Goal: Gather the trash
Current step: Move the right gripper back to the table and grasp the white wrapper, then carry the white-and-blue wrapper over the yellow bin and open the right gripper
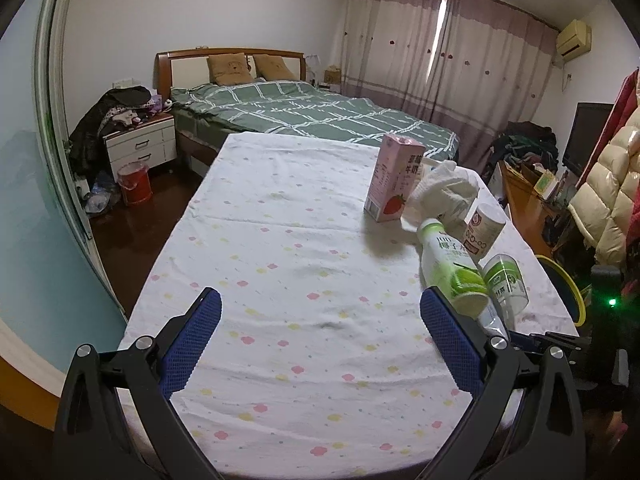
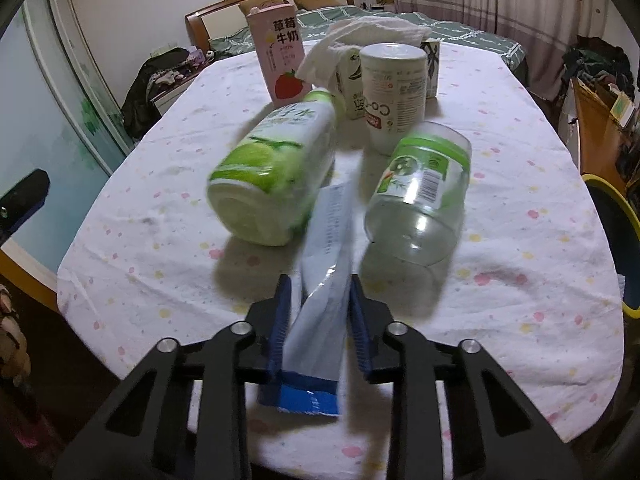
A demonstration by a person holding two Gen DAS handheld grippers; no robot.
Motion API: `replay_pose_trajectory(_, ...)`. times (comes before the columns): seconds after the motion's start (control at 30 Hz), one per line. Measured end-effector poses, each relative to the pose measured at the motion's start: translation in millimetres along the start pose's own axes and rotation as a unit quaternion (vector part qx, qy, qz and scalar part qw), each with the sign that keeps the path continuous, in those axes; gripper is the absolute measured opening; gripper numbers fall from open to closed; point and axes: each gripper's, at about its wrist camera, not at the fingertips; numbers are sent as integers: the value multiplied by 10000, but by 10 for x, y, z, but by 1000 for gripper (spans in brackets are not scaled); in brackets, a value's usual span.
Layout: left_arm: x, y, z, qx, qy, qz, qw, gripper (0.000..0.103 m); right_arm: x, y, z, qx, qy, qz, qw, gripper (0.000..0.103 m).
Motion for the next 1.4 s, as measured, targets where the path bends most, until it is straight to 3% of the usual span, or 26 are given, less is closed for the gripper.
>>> replay_pose_trajectory(0.4, -31, 40, -124, -53, 119, 84, 9999, 98, -26, -452, -186, 399, 171, -428, 9981, 23)
replay_pose_trajectory(0.53, -33, 49, -163, -87, 153, 85, 9998, 98, 47, -675, -384, 297, 350, -731, 9963, 23)
replay_pose_trajectory(0.77, -26, 120, -217, -109, 195, 165, 9996, 98, 159, -856, -1238, -314, 1233, -1074, 9860, 23)
replay_pose_trajectory(1.0, 2, 243, -343, -153, 284, 271, 9991, 98, 203, -867, -2260, -1205, 2126, -1231, 9618, 24)
replay_pose_trajectory(1.17, 11, 335, -519, -238, 439, 390, 9980, 98, 303, -610, -2798, -1661, 2442, -1032, 9498, 24)
replay_pose_trajectory(1.4, 63, 458, -730, -225, 636, 509, 9964, 98, 348, -271, -3241, -1899, 2697, -790, 9407, 25)
Point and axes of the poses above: each gripper's, at about its wrist camera, not at the fingertips, and y roughly the way its jaws point, z to its left, x to its top, and after that the axes turned 6 degrees about y, right-handed
